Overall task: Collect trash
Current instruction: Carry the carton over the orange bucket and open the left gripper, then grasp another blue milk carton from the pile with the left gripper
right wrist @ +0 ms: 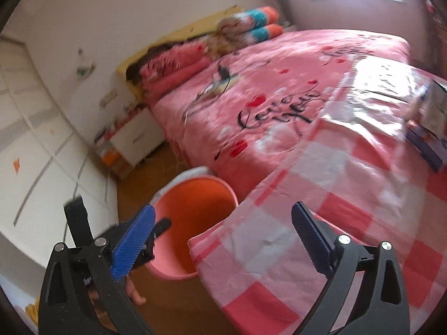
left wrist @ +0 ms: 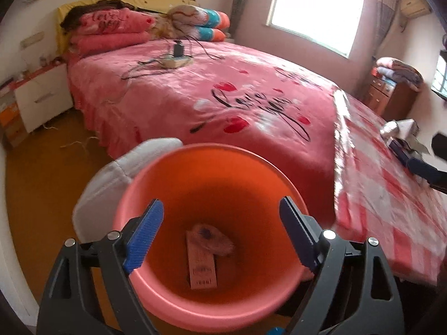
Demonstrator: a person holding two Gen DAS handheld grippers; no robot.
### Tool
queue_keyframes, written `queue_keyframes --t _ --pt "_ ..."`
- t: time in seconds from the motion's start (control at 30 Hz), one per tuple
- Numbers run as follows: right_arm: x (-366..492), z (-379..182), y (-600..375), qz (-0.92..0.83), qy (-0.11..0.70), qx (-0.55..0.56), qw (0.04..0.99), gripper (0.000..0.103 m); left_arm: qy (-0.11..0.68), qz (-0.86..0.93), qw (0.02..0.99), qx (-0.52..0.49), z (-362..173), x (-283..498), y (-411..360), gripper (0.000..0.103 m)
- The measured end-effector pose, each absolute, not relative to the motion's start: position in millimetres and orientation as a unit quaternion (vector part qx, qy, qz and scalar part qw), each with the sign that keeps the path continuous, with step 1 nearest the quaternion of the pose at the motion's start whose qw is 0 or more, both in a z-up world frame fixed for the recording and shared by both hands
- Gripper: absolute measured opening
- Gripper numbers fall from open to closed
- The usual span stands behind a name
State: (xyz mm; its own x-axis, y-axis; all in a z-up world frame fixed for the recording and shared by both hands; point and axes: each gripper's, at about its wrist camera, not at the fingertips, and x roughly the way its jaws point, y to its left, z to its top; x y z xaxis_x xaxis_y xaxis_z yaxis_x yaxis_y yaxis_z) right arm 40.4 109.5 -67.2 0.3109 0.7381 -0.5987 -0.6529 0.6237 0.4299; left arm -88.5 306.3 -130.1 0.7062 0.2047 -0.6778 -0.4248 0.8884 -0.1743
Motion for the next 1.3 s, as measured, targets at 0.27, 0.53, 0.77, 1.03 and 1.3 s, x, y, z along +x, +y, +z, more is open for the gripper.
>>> queue_keyframes --t 0.27,0.53,0.77,1.03,1.3 --pt "39 -71 82 0.419 0.383 0.097 0.818 0.098 0.398 0.200 0.886 -0.130 -137 -83 293 0.086" --pt "30 -75 80 0.426 0.386 0.082 0.814 0.098 0.403 0.198 0.889 -0.092 -128 -84 283 0.086" --pt "34 -77 62 0.423 0.383 0.089 0.816 0.098 0.398 0.198 0.893 -0.065 -112 -77 267 0.086" --pt "46 -78 28 0.407 0.383 0.112 0.822 0.098 0.398 0.167 0.901 -0.037 -92 -57 229 0.086" --pt "59 -76 -18 0.361 0.376 0.142 0.842 0.098 0.399 0.129 0.908 -0.006 -74 -28 181 0.085"
